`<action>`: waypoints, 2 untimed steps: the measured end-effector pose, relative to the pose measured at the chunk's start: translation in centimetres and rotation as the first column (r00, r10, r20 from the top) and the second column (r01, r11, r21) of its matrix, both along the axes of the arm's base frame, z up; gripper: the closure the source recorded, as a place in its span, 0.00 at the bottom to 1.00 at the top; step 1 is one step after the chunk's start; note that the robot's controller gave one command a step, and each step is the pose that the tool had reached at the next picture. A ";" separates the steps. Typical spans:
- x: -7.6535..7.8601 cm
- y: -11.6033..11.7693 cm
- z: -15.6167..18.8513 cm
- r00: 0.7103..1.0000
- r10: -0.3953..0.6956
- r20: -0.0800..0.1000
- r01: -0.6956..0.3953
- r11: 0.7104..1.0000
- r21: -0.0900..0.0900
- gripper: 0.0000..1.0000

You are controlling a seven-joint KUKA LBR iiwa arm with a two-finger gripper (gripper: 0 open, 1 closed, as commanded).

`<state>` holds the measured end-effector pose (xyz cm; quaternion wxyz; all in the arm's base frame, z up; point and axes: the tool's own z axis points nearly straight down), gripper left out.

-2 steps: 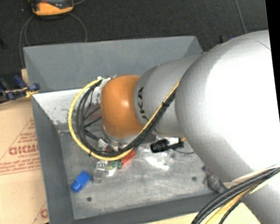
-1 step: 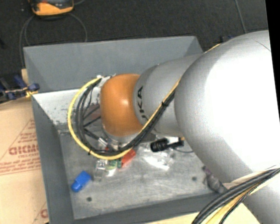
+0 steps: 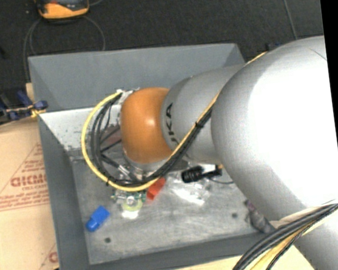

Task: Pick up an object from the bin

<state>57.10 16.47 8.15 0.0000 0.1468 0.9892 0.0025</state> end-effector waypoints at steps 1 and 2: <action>0.3 0.0 7.1 1.000 0.002 0.008 -0.002 1.000 -0.002 1.00; 0.5 -0.1 11.2 1.000 0.004 0.007 -0.004 1.000 -0.002 1.00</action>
Offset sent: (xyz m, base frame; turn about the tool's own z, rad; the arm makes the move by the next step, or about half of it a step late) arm 0.0001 0.0000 0.0660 0.0000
